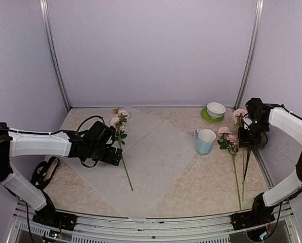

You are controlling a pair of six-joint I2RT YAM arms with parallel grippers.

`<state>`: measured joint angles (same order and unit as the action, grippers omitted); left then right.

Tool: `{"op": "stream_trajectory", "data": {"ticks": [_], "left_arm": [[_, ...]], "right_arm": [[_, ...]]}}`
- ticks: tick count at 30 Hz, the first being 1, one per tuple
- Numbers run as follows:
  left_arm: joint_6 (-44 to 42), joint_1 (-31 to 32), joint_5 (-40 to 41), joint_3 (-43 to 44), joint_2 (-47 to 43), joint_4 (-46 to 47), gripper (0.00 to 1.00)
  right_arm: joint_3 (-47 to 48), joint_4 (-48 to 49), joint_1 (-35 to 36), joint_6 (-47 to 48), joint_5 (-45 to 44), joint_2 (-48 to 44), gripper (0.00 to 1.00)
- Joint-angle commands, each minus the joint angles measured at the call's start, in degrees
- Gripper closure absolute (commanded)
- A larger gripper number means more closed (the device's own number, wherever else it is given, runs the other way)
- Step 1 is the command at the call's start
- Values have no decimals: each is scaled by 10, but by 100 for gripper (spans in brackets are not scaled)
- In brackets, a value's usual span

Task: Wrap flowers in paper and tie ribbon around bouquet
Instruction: Pick up the fake flower from the corner of the board, then pass from the right arm to the left

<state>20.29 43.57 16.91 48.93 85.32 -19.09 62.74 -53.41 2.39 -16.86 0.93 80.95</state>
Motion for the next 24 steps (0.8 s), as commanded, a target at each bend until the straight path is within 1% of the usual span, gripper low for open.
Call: {"op": "stream_trajectory", "data": {"ticks": [1,4,7,9,12,14,17,19,22,24], "left_arm": [[-9,6,7,20,1,-6,1],[-11,5,11,22,-10,-5,1],[-10,8,25,31,-25,-12,1],[-13,17,37,40,-43,-15,1],[-31,49,44,54,-80,-5,1],[-47,78,32,68,-107,11,1],[-76,126,-19,89,-140,46,2],[-81,147,-84,84,-169,99,1],[-49,144,-189,42,-214,211,1],[-30,139,-224,17,-229,261,2]], "right_arm": [[68,-59,16,13,-27,-32,100],[161,-58,51,23,0,-59,100],[225,-6,104,21,48,-90,100],[230,64,156,8,122,-107,100],[200,199,235,-25,232,-114,100],[188,280,299,-31,244,-96,100],[196,374,380,-35,234,-34,100],[203,443,418,-41,241,11,100],[238,513,461,-49,245,80,100],[278,534,485,-51,255,131,100]]}}
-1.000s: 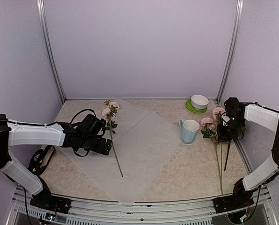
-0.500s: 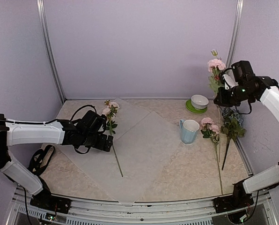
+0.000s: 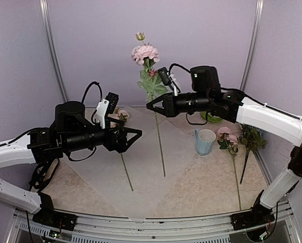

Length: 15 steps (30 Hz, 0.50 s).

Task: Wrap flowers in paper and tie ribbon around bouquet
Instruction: Pass from the right arm to the left

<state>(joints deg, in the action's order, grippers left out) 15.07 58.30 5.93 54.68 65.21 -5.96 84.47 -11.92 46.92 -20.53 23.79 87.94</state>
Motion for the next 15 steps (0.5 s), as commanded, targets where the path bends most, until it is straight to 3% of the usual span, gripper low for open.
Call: {"op": "stream_trajectory", "data": {"ticks": [1,4,7,10,13,15], "left_arm": [[24,-8,-121,-44,-28,138,2],[29,-13,-124,-43,-23,131,3],[49,-35,-151,-62,-23,145,9],[70,-64,-169,-81,-24,156,23],[84,-80,-162,-100,-20,175,50],[80,-81,-163,-96,-9,177,57]], "right_arm": [[83,121,49,-15,31,84,100],[137,122,68,-16,48,138,100],[146,150,70,-38,71,159,100],[139,163,71,-48,76,160,100],[124,182,71,-53,79,153,100],[109,197,74,-71,86,150,100]]}}
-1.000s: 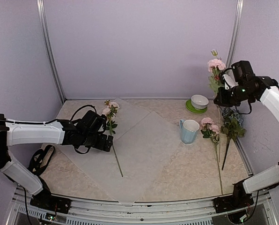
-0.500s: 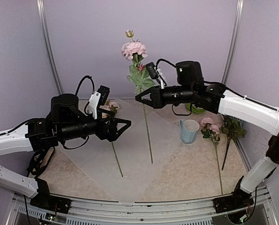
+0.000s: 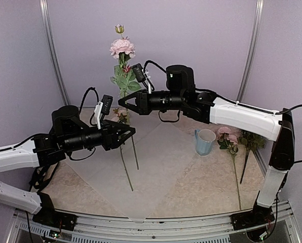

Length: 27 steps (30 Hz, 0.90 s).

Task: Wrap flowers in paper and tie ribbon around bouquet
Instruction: Pass from the right arm to the left

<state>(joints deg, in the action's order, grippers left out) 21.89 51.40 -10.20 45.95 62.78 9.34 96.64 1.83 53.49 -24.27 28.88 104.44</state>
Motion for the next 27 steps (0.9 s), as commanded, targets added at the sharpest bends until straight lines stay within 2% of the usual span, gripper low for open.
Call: {"op": "stream_trajectory", "data": {"ticks": [1,7,8,9,10,11,14,15,17,18,19,22,27], "left_arm": [[7,-11,-4,-5,23,23,56],[3,-15,33,-7,24,25,56],[3,-17,42,-12,20,28,60],[3,-19,52,-14,18,28,69],[4,-21,56,-13,18,28,87],[4,-22,54,-13,18,28,99],[12,-24,35,-17,14,32,100],[19,-25,29,-22,12,36,100],[48,-39,23,-33,10,35,100],[68,-53,20,-37,12,28,100],[89,-67,21,-41,17,17,100],[137,-111,6,-46,54,-16,100],[164,-150,-44,-29,162,-26,100]], "right_arm": [[-14,62,9,-36,38,-15,100],[-12,55,13,-33,42,-13,100],[-12,55,13,-34,45,-13,100],[-12,58,13,-35,48,-11,100],[-11,60,13,-37,53,-9,100],[-9,58,14,-38,55,-6,100],[3,25,13,-31,43,1,100],[8,7,13,-25,29,1,93],[15,-40,12,0,-32,-2,55],[16,-67,10,10,-55,-7,41],[14,-92,8,15,-102,-14,32],[-25,-126,-12,18,-169,-56,18],[-81,-192,-46,15,-255,-108,16]]}}
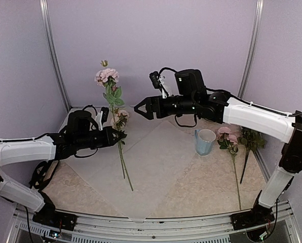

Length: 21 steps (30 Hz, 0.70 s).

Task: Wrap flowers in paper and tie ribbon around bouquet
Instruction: Pass from the right arm to the left, then place the fake flower on the flattened wrapping paper.

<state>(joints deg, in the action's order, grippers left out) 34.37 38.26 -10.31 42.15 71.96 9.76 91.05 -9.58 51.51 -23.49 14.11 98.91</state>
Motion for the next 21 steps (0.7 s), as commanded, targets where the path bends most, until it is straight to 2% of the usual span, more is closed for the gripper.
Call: {"op": "stream_trajectory", "data": {"ticks": [1,5,6,8,10,13,17,21], "left_arm": [[36,-23,-44,26,94,-46,100],[33,-37,-46,70,178,-73,100],[33,-39,-47,81,210,-70,95],[30,-40,-47,91,233,-71,83],[33,-41,-49,96,249,-68,74],[39,-38,-53,96,255,-59,53],[17,-29,-16,113,249,-90,47],[-9,-21,39,131,233,-144,40]], "right_arm": [[-29,-105,-31,6,-136,-61,15],[-41,-243,-74,-11,-254,-82,12],[-65,-293,-114,-16,-306,-103,12],[-100,-328,-159,-18,-321,-127,14],[-142,-339,-223,-13,-308,-150,15],[-206,-351,-307,-7,-278,-171,16],[-297,-325,-400,16,-201,-179,19],[-354,-290,-441,32,-160,-147,27]]}}
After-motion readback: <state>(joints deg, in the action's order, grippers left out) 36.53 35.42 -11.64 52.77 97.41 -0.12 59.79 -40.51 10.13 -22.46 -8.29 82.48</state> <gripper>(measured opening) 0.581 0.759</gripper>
